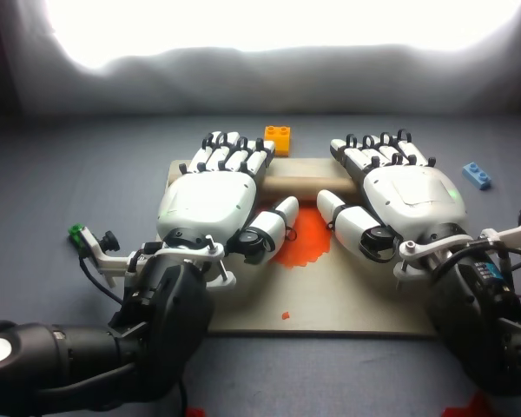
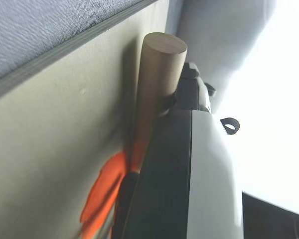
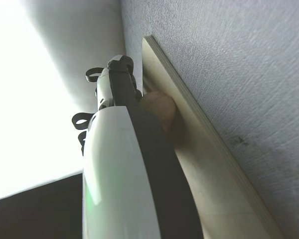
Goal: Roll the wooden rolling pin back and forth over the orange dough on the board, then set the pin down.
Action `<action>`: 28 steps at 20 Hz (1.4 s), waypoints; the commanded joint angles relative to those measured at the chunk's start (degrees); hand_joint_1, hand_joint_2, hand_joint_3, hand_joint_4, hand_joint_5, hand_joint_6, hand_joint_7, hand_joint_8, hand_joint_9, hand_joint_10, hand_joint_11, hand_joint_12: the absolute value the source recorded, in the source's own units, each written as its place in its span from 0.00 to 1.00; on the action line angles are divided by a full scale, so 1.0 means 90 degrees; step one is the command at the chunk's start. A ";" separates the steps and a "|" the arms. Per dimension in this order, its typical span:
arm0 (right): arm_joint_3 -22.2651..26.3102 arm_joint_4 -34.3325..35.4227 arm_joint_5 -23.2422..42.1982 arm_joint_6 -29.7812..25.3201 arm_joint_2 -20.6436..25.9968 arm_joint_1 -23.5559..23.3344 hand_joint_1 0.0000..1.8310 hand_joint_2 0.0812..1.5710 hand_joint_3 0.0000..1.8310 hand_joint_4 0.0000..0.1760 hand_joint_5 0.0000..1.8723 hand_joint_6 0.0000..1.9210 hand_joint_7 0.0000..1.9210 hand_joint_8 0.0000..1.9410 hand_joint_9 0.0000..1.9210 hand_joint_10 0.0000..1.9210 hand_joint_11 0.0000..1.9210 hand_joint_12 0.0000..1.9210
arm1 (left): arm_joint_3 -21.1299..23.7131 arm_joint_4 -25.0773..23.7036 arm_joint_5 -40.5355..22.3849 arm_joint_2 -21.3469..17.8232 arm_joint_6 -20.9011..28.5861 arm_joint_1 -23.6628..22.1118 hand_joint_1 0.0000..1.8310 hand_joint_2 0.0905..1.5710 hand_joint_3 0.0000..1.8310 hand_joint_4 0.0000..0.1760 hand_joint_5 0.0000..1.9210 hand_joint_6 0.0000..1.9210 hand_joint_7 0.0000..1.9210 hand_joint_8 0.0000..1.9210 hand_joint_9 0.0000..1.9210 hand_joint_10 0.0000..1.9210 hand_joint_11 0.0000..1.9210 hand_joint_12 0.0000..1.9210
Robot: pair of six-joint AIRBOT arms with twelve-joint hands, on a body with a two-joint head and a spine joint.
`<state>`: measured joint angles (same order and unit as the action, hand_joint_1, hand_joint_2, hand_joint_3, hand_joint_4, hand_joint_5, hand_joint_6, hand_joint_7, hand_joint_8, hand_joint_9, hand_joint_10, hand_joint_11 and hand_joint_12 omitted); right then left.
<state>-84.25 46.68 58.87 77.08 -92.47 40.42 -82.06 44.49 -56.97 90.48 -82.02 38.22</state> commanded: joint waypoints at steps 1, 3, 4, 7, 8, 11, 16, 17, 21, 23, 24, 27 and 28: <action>-0.0013 -0.0074 0.0541 -0.0058 0.0007 -0.0025 0.00 1.00 0.03 0.00 0.13 0.01 0.16 0.00 0.13 0.01 0.00 0.22 | 0.0026 -0.0211 -0.0386 -0.0038 0.0025 0.0057 0.00 0.97 0.00 0.00 0.09 0.01 0.09 0.01 0.04 0.01 0.00 0.00; 0.0003 -0.0183 0.0603 -0.0108 0.0006 -0.0026 0.00 1.00 0.03 0.00 0.14 0.01 0.16 0.00 0.13 0.01 0.00 0.25 | 0.0117 -0.0210 -0.0376 -0.0090 0.0025 0.0100 0.00 0.97 0.00 0.00 0.09 0.01 0.09 0.00 0.04 0.01 0.00 0.00; 0.0013 -0.0193 0.0630 -0.0113 0.0006 -0.0025 0.00 1.00 0.03 0.00 0.14 0.01 0.17 0.00 0.13 0.01 0.00 0.24 | 0.0151 -0.0210 -0.0374 -0.0108 0.0025 0.0118 0.00 0.97 0.00 0.00 0.08 0.01 0.09 0.00 0.04 0.01 0.00 0.00; 0.0059 -0.0218 0.0724 -0.0117 0.0005 -0.0024 0.00 1.00 0.03 0.00 0.15 0.01 0.17 0.00 0.12 0.00 0.00 0.23 | 0.0225 -0.0210 -0.0337 -0.0145 0.0025 0.0153 0.00 0.97 0.00 0.00 0.08 0.00 0.09 0.00 0.05 0.01 0.00 0.00; 0.0076 -0.0233 0.0750 -0.0117 0.0006 -0.0024 0.00 1.00 0.03 0.00 0.15 0.01 0.17 0.00 0.12 0.00 0.00 0.23 | 0.0240 -0.0211 -0.0337 -0.0151 0.0025 0.0158 0.00 0.97 0.00 0.00 0.08 0.00 0.10 0.00 0.05 0.01 0.00 0.00; 0.0118 -0.0236 0.0806 -0.0116 0.0008 -0.0015 0.00 1.00 0.03 0.00 0.16 0.01 0.17 0.00 0.13 0.01 0.00 0.26 | 0.0303 -0.0297 -0.0356 -0.0166 0.0046 0.0193 0.00 0.97 0.00 0.00 0.08 0.00 0.09 0.00 0.04 0.01 0.00 0.00; 0.0262 -0.0238 0.0875 -0.0092 0.0028 0.0019 0.00 1.00 0.03 0.00 0.14 0.00 0.16 0.00 0.12 0.00 0.00 0.19 | 0.0524 -0.0316 -0.0465 -0.0239 0.0057 0.0335 0.00 0.97 0.00 0.00 0.08 0.00 0.10 0.00 0.05 0.01 0.00 0.00; 0.0293 -0.0238 0.0890 -0.0081 0.0035 0.0025 0.00 1.00 0.04 0.00 0.13 0.00 0.15 0.00 0.12 0.00 0.00 0.18 | 0.0561 -0.0316 -0.0484 -0.0257 0.0054 0.0355 0.00 0.96 0.00 0.00 0.08 0.00 0.10 0.01 0.06 0.01 0.01 0.01; 0.0356 -0.0238 0.0902 -0.0044 0.0061 0.0056 0.00 1.00 0.04 0.00 0.12 0.00 0.15 0.00 0.11 0.00 0.00 0.15 | 0.0651 -0.0316 -0.0505 -0.0331 0.0002 0.0395 0.00 0.96 0.00 0.00 0.09 0.01 0.10 0.00 0.05 0.00 0.00 0.00; 0.0399 -0.0238 0.0892 -0.0043 0.0084 0.0096 0.00 1.00 0.03 0.00 0.13 0.00 0.16 0.00 0.12 0.00 0.00 0.17 | 0.0731 -0.0316 -0.0505 -0.0392 -0.0045 0.0446 0.00 0.96 0.00 0.00 0.08 0.00 0.09 0.00 0.05 0.00 0.00 0.00; 0.0418 -0.0238 0.0889 -0.0041 0.0089 0.0109 0.00 1.00 0.03 0.00 0.13 0.00 0.16 0.00 0.12 0.00 0.00 0.17 | 0.0748 -0.0316 -0.0505 -0.0401 -0.0050 0.0461 0.00 0.96 0.00 0.00 0.08 0.00 0.09 0.00 0.05 0.00 0.00 0.00; 0.0483 -0.0237 0.0882 -0.0028 0.0108 0.0153 0.00 1.00 0.02 0.00 0.14 0.01 0.15 0.00 0.12 0.00 0.00 0.21 | 0.0816 -0.0311 -0.0503 -0.0438 -0.0075 0.0497 0.00 0.96 0.00 0.00 0.09 0.01 0.10 0.00 0.06 0.01 0.01 0.01; 0.0497 -0.0237 0.0882 -0.0020 0.0112 0.0161 0.00 1.00 0.02 0.00 0.13 0.00 0.15 0.00 0.12 0.00 0.00 0.19 | 0.0842 -0.0311 -0.0503 -0.0457 -0.0082 0.0502 0.00 0.96 0.00 0.00 0.09 0.00 0.10 0.00 0.06 0.00 0.00 0.00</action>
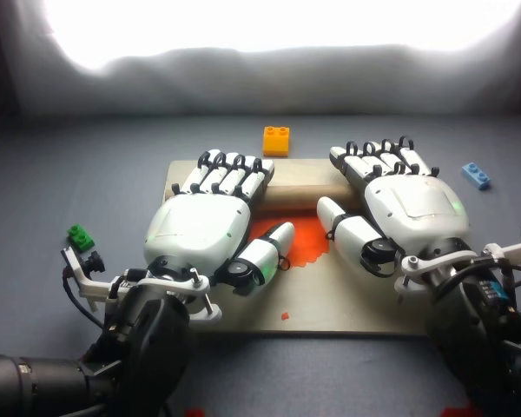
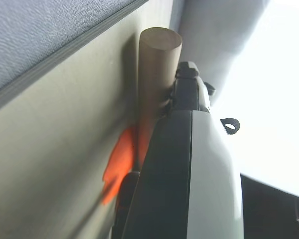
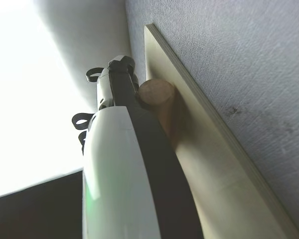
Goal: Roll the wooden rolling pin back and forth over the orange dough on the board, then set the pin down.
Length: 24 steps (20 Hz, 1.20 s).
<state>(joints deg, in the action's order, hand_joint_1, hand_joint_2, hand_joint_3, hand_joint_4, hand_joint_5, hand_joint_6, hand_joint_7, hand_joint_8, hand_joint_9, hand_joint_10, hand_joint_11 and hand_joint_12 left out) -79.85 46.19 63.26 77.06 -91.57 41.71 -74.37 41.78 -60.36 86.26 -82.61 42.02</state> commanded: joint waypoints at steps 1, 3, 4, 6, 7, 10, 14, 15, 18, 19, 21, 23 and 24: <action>0.0017 -0.0183 0.0402 -0.0011 0.0016 0.0023 0.00 1.00 0.02 0.00 0.14 0.00 0.16 0.00 0.12 0.00 0.00 0.21 | 0.0014 -0.0010 -0.0126 -0.0009 -0.0038 0.0080 0.00 0.96 0.00 0.00 0.09 0.01 0.11 0.00 0.06 0.01 0.01 0.01; 0.0037 -0.0182 0.0436 -0.0007 0.0022 0.0038 0.00 1.00 0.01 0.00 0.15 0.01 0.17 0.00 0.13 0.01 0.00 0.21 | 0.0056 -0.0009 -0.0121 -0.0045 -0.0042 0.0082 0.00 0.96 0.00 0.00 0.09 0.00 0.10 0.00 0.06 0.00 0.01 0.01; 0.0054 -0.0182 0.0450 -0.0002 0.0027 0.0053 0.00 1.00 0.02 0.00 0.15 0.01 0.16 0.00 0.12 0.00 0.00 0.21 | 0.0077 -0.0009 -0.0115 -0.0063 -0.0045 0.0082 0.00 0.96 0.00 0.00 0.08 0.00 0.09 0.00 0.05 0.00 0.00 0.00; 0.0117 -0.0182 0.0462 0.0022 0.0045 0.0096 0.00 1.00 0.03 0.00 0.16 0.01 0.17 0.00 0.13 0.00 0.00 0.26 | 0.0125 -0.0008 -0.0105 -0.0103 -0.0044 0.0085 0.00 0.96 0.00 0.00 0.06 0.00 0.09 0.00 0.05 0.00 0.00 0.00; 0.0146 -0.0182 0.0473 0.0033 0.0052 0.0112 0.00 1.00 0.04 0.00 0.15 0.00 0.15 0.00 0.11 0.00 0.00 0.20 | 0.0148 -0.0008 -0.0102 -0.0123 -0.0043 0.0087 0.00 0.96 0.00 0.00 0.07 0.00 0.09 0.00 0.05 0.00 0.00 0.00; 0.0206 -0.0181 0.0542 0.0073 0.0059 0.0142 0.00 1.00 0.04 0.00 0.16 0.01 0.16 0.00 0.11 0.00 0.00 0.21 | 0.0227 -0.0008 -0.0099 -0.0197 -0.0039 0.0089 0.00 0.96 0.00 0.00 0.09 0.01 0.09 0.00 0.06 0.01 0.02 0.01; 0.0295 -0.0178 0.0645 0.0151 0.0073 0.0195 0.00 1.00 0.03 0.00 0.14 0.01 0.16 0.00 0.10 0.00 0.00 0.12 | 0.0321 -0.0012 -0.0089 -0.0279 0.0008 0.0115 0.00 0.97 0.00 0.00 0.08 0.00 0.09 0.00 0.06 0.00 0.02 0.01; 0.0338 -0.0177 0.0677 0.0176 0.0079 0.0217 0.00 1.00 0.04 0.00 0.15 0.01 0.16 0.00 0.11 0.00 0.00 0.16 | 0.0345 -0.0018 -0.0110 -0.0293 0.0030 0.0124 0.00 0.97 0.00 0.00 0.08 0.00 0.08 0.00 0.06 0.00 0.02 0.02; 0.0423 -0.0165 0.0771 0.0245 0.0086 0.0256 0.00 1.00 0.04 0.00 0.16 0.01 0.16 0.00 0.11 0.00 0.00 0.21 | 0.0386 -0.0114 -0.0154 -0.0313 0.0120 0.0148 0.00 0.97 0.00 0.00 0.09 0.00 0.09 0.00 0.06 0.00 0.00 0.09; 0.0446 -0.0130 0.0798 0.0266 0.0086 0.0261 0.00 1.00 0.04 0.00 0.16 0.01 0.16 0.00 0.11 0.00 0.00 0.23 | 0.0406 -0.0127 -0.0154 -0.0325 0.0123 0.0152 0.00 0.97 0.00 0.00 0.09 0.00 0.10 0.00 0.06 0.00 0.00 0.06; 0.0479 -0.0004 0.0824 0.0331 0.0086 0.0263 0.00 1.00 0.03 0.00 0.16 0.01 0.17 0.00 0.12 0.01 0.00 0.24 | 0.0454 -0.0158 -0.0154 -0.0362 0.0123 0.0154 0.00 0.96 0.00 0.00 0.10 0.00 0.11 0.00 0.07 0.00 0.00 0.09; 0.0495 0.0046 0.0832 0.0344 0.0087 0.0279 0.00 1.00 0.03 0.00 0.16 0.01 0.17 0.00 0.12 0.01 0.00 0.24 | 0.0500 -0.0172 -0.0163 -0.0399 0.0123 0.0155 0.00 0.96 0.00 0.00 0.10 0.00 0.11 0.00 0.07 0.00 0.00 0.10; 0.0508 0.0054 0.0835 0.0352 0.0090 0.0285 0.00 1.00 0.03 0.00 0.16 0.01 0.18 0.00 0.13 0.01 0.00 0.26 | 0.0517 -0.0182 -0.0168 -0.0413 0.0123 0.0156 0.00 0.96 0.00 0.00 0.09 0.00 0.11 0.00 0.07 0.00 0.00 0.07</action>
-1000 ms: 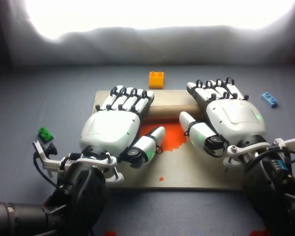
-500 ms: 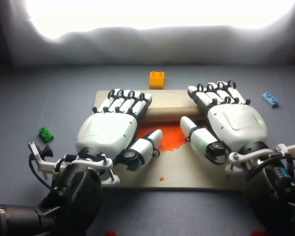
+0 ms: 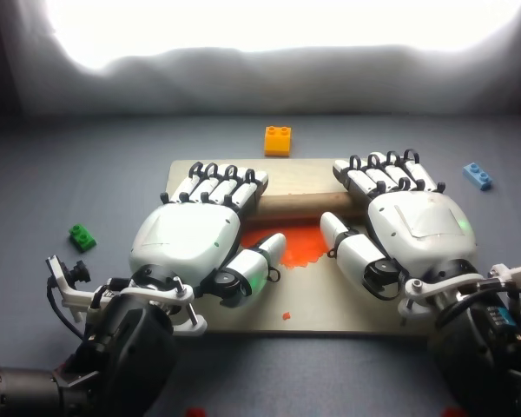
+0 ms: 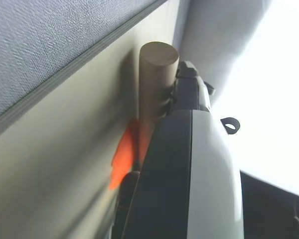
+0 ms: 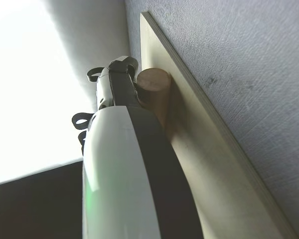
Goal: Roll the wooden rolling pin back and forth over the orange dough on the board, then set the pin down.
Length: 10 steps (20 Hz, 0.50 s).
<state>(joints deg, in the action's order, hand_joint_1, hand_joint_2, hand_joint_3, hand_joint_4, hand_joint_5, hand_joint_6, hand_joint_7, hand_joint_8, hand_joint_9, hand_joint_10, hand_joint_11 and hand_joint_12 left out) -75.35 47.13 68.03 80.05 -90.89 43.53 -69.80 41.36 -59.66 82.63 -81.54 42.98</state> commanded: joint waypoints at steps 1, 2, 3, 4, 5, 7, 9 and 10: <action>0.0030 -0.0046 0.0319 0.0028 0.0019 0.0096 0.00 1.00 0.03 0.00 0.16 0.01 0.18 0.00 0.13 0.01 0.00 0.26 | 0.0033 -0.0152 -0.0251 -0.0030 0.0004 0.0049 0.00 0.96 0.00 0.00 0.09 0.00 0.11 0.00 0.07 0.00 0.00 0.07; 0.0049 -0.0042 0.0325 0.0036 0.0023 0.0108 0.00 1.00 0.02 0.00 0.14 0.00 0.15 0.00 0.12 0.00 0.00 0.23 | 0.0055 -0.0171 -0.0251 -0.0051 0.0004 0.0050 0.00 0.96 0.00 0.00 0.09 0.00 0.11 0.00 0.06 0.00 0.00 0.03; 0.0070 -0.0034 0.0333 0.0050 0.0028 0.0122 0.00 1.00 0.03 0.00 0.15 0.01 0.16 0.00 0.12 0.00 0.00 0.22 | 0.0082 -0.0174 -0.0251 -0.0075 0.0004 0.0054 0.00 0.96 0.00 0.00 0.09 0.00 0.11 0.00 0.07 0.00 0.00 0.02; 0.0093 -0.0018 0.0340 0.0067 0.0032 0.0131 0.00 1.00 0.03 0.00 0.14 0.00 0.16 0.00 0.12 0.00 0.00 0.19 | 0.0111 -0.0185 -0.0251 -0.0103 0.0004 0.0055 0.00 0.96 0.00 0.00 0.09 0.00 0.11 0.00 0.07 0.00 0.00 0.04; 0.0115 0.0003 0.0358 0.0084 0.0036 0.0141 0.00 1.00 0.03 0.00 0.13 0.00 0.15 0.00 0.11 0.00 0.00 0.17 | 0.0138 -0.0210 -0.0260 -0.0131 0.0003 0.0055 0.00 0.96 0.00 0.00 0.09 0.00 0.11 0.00 0.07 0.00 0.00 0.06; 0.0152 0.0067 0.0394 0.0113 0.0040 0.0147 0.00 1.00 0.03 0.00 0.14 0.00 0.16 0.00 0.12 0.00 0.00 0.17 | 0.0172 -0.0244 -0.0293 -0.0167 0.0003 0.0055 0.00 0.97 0.00 0.00 0.09 0.00 0.11 0.00 0.07 0.00 0.00 0.05; 0.0217 0.0221 0.0410 0.0158 0.0052 0.0146 0.00 1.00 0.04 0.00 0.15 0.01 0.15 0.00 0.11 0.00 0.00 0.20 | 0.0210 -0.0305 -0.0368 -0.0193 0.0006 0.0063 0.00 0.96 0.00 0.00 0.08 0.00 0.11 0.00 0.05 0.00 0.00 0.00; 0.0243 0.0240 0.0424 0.0173 0.0055 0.0150 0.00 1.00 0.03 0.00 0.15 0.00 0.15 0.00 0.11 0.00 0.00 0.19 | 0.0224 -0.0339 -0.0421 -0.0197 0.0029 0.0075 0.00 0.96 0.00 0.00 0.09 0.00 0.11 0.00 0.06 0.00 0.01 0.00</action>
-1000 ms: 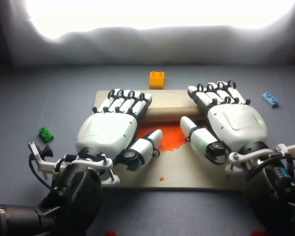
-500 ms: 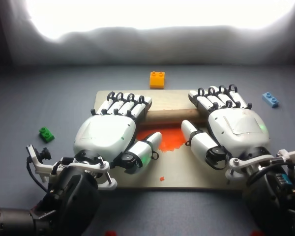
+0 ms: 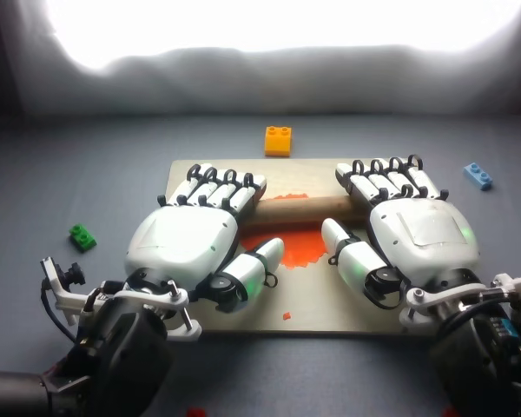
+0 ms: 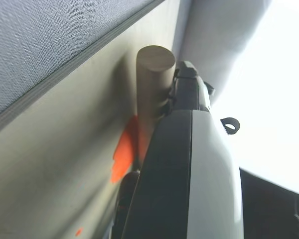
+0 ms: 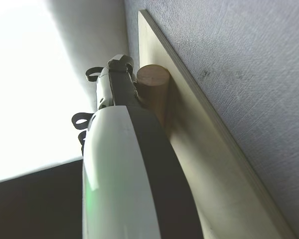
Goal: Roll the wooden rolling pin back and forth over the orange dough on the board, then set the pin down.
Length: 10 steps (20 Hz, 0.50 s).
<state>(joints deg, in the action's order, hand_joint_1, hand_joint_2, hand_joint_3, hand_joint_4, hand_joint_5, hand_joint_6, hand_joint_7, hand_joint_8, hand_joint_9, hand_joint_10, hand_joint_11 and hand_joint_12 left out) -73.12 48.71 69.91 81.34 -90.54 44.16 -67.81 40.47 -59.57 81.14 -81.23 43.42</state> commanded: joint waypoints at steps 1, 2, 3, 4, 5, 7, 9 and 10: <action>0.0019 0.0066 0.0238 0.0043 0.0017 0.0087 0.00 1.00 0.03 0.00 0.15 0.00 0.16 0.00 0.12 0.00 0.00 0.20 | 0.0020 -0.0269 -0.0523 -0.0032 0.0022 0.0054 0.00 0.96 0.00 0.00 0.10 0.01 0.11 0.00 0.06 0.00 0.01 0.01; 0.0038 0.0067 0.0259 0.0049 0.0018 0.0091 0.00 1.00 0.03 0.00 0.15 0.00 0.16 0.00 0.12 0.00 0.00 0.19 | 0.0033 -0.0278 -0.0551 -0.0033 0.0022 0.0069 0.00 0.97 0.00 0.00 0.10 0.01 0.11 0.00 0.06 0.00 0.01 0.01; 0.0064 0.0067 0.0290 0.0060 0.0019 0.0095 0.00 1.00 0.03 0.00 0.15 0.00 0.16 0.00 0.12 0.00 0.00 0.19 | 0.0050 -0.0301 -0.0582 -0.0033 0.0030 0.0093 0.00 0.97 0.00 0.00 0.10 0.01 0.11 0.00 0.06 0.00 0.01 0.01; 0.0099 0.0069 0.0322 0.0070 0.0023 0.0100 0.00 1.00 0.03 0.00 0.15 0.01 0.15 0.00 0.11 0.00 0.00 0.19 | 0.0068 -0.0393 -0.0601 -0.0036 0.0040 0.0119 0.00 0.97 0.00 0.00 0.09 0.00 0.11 0.00 0.06 0.00 0.01 0.01; 0.0119 0.0071 0.0335 0.0078 0.0026 0.0102 0.00 1.00 0.05 0.00 0.14 0.00 0.15 0.00 0.09 0.00 0.00 0.17 | 0.0077 -0.0442 -0.0601 -0.0040 0.0042 0.0135 0.00 0.97 0.00 0.00 0.09 0.00 0.10 0.00 0.05 0.00 0.00 0.00; 0.0170 0.0084 0.0367 0.0101 0.0035 0.0110 0.00 1.00 0.04 0.00 0.14 0.00 0.15 0.00 0.10 0.00 0.00 0.18 | 0.0108 -0.0551 -0.0601 -0.0052 0.0030 0.0175 0.00 0.97 0.00 0.00 0.08 0.00 0.08 0.00 0.04 0.00 0.00 0.00; 0.0229 0.0099 0.0406 0.0133 0.0042 0.0124 0.00 1.00 0.03 0.00 0.13 0.00 0.16 0.00 0.11 0.01 0.00 0.18 | 0.0138 -0.0644 -0.0615 -0.0069 -0.0047 0.0205 0.00 0.97 0.00 0.00 0.08 0.00 0.09 0.00 0.04 0.00 0.00 0.00; 0.0271 0.0099 0.0426 0.0149 0.0047 0.0133 0.00 1.00 0.03 0.00 0.14 0.00 0.16 0.00 0.11 0.01 0.00 0.21 | 0.0154 -0.0692 -0.0654 -0.0078 -0.0142 0.0216 0.00 0.97 0.00 0.00 0.08 0.00 0.09 0.00 0.04 0.00 0.00 0.00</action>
<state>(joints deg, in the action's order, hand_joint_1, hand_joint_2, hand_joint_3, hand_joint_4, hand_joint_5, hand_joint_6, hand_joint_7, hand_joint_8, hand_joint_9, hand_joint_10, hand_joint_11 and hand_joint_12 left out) -70.78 49.91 71.88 82.56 -90.19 44.58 -66.48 36.84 -61.10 80.66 -82.30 45.25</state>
